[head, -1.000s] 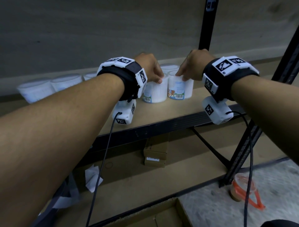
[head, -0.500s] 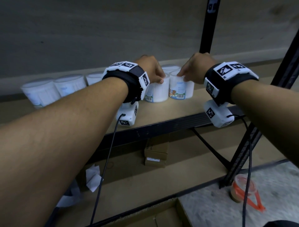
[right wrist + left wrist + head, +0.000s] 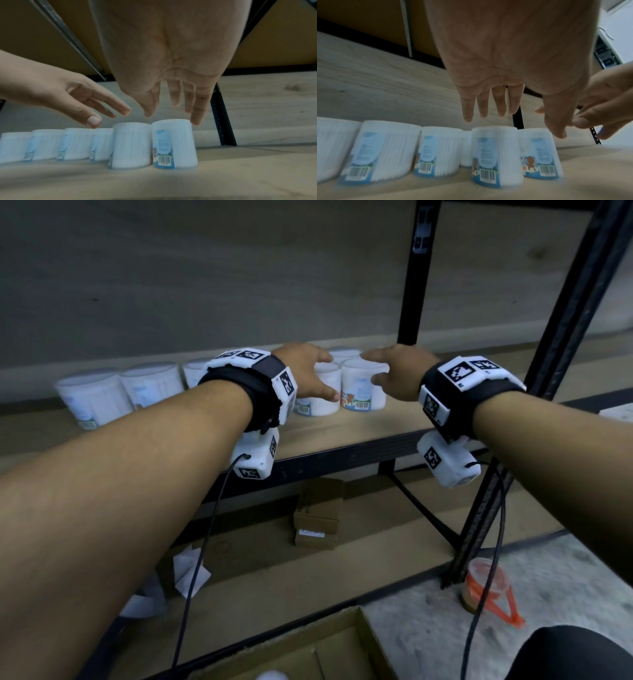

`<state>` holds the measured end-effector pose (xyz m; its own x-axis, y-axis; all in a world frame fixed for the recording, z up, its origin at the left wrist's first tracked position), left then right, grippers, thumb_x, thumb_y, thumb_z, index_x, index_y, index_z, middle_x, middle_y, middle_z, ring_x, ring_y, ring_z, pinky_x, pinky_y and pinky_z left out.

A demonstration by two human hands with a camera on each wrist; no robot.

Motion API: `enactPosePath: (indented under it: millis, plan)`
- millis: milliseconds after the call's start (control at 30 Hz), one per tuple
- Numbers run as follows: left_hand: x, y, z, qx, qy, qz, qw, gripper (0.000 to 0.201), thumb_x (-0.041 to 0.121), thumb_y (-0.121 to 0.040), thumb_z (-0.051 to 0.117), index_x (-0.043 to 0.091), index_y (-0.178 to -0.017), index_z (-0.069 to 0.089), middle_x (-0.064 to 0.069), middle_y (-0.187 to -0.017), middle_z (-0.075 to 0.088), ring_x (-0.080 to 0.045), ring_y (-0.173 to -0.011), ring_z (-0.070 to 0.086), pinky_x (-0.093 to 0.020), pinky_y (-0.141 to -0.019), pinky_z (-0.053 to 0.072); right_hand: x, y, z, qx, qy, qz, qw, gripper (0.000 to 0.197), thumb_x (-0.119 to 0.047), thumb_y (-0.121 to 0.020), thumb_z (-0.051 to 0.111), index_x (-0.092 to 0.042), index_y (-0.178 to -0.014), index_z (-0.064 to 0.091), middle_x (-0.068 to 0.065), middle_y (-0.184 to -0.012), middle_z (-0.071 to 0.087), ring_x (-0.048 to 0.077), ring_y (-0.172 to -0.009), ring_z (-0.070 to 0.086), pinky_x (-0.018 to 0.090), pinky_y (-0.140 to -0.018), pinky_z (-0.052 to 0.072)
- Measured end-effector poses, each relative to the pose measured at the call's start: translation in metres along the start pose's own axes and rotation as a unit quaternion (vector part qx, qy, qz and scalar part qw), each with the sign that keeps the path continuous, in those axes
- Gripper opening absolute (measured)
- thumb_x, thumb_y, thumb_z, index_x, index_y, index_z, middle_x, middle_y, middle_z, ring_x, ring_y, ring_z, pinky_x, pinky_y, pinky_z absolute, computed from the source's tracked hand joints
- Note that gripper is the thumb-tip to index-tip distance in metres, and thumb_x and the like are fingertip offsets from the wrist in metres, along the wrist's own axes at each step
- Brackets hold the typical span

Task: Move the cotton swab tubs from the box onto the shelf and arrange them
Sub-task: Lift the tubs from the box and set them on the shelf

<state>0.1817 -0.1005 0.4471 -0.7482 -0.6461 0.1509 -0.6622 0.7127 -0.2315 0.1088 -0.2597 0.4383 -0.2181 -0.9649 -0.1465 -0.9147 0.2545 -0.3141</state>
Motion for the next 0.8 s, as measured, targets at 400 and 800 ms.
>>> enactPosePath:
  millis: [400, 800]
  plan:
    - [0.020, 0.075, -0.028, 0.049, 0.078, 0.058, 0.994, 0.048, 0.046, -0.077, 0.076, 0.030, -0.120, 0.063, 0.008, -0.119, 0.060, -0.008, -0.094, 0.059, -0.025, -0.086, 0.044, -0.006, 0.075, -0.029, 0.016, -0.062, 0.001, 0.998, 0.038, -0.037, -0.086, 0.068, -0.036, -0.122, 0.058, 0.003, -0.122, 0.057, 0.014, -0.111, 0.050, 0.027, -0.087, 0.038]
    - [0.021, 0.161, 0.027, -0.010, 0.212, 0.060, 0.975, 0.025, 0.040, -0.075, 0.079, 0.031, -0.096, 0.068, 0.008, -0.089, 0.065, -0.014, -0.075, 0.064, -0.034, -0.078, 0.056, -0.029, 0.145, 0.010, -0.015, -0.148, -0.012, 0.989, 0.031, -0.040, -0.080, 0.075, -0.041, -0.108, 0.062, -0.006, -0.100, 0.060, 0.011, -0.091, 0.057, 0.026, -0.075, 0.041]
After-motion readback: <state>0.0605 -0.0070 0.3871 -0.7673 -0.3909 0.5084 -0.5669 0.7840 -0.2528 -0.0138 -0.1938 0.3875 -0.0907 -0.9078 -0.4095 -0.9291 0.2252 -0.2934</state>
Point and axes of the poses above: each hand's wrist, its own y-axis away from the middle knuckle, its own z-axis out of the palm, x = y × z, the point moved 5 cm from there along -y, towards the middle knuckle
